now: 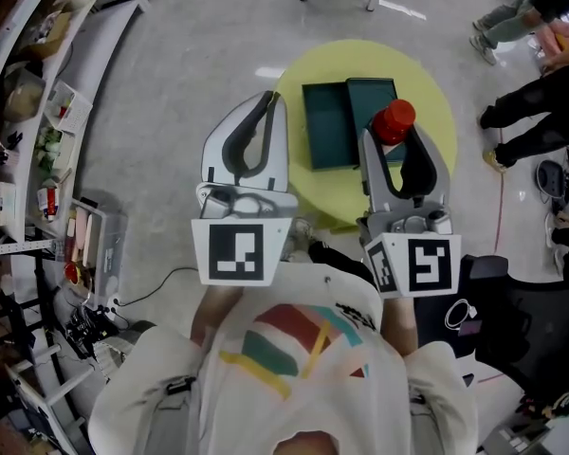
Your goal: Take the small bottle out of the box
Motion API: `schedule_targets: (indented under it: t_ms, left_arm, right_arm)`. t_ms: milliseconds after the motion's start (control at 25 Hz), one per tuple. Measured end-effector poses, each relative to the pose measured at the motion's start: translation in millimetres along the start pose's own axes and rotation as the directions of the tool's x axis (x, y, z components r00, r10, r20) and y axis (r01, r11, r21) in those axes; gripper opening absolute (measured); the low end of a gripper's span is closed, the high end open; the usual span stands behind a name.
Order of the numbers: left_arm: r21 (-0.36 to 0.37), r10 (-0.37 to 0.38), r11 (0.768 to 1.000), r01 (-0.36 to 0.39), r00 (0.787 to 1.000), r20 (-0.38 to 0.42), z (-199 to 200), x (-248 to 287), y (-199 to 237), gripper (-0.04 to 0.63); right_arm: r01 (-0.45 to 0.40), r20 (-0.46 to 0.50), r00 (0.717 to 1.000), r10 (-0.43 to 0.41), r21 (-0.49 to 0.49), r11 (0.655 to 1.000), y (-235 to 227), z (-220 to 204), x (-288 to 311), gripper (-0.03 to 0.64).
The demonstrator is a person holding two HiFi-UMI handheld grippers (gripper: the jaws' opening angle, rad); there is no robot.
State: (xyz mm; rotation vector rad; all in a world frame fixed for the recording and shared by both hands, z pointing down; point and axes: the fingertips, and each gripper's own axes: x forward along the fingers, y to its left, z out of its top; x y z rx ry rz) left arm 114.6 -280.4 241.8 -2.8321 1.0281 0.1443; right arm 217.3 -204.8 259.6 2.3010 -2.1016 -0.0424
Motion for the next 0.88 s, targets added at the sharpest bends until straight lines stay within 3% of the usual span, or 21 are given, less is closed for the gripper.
schedule_targets:
  t_ms: [880]
  left_arm:
    - [-0.01, -0.002, 1.0, 0.002, 1.0, 0.006, 11.7, 5.4, 1.0, 0.023]
  right_arm:
    - [0.027, 0.004, 1.0, -0.027, -0.025, 0.999, -4.9, 12.1, -4.7, 0.198]
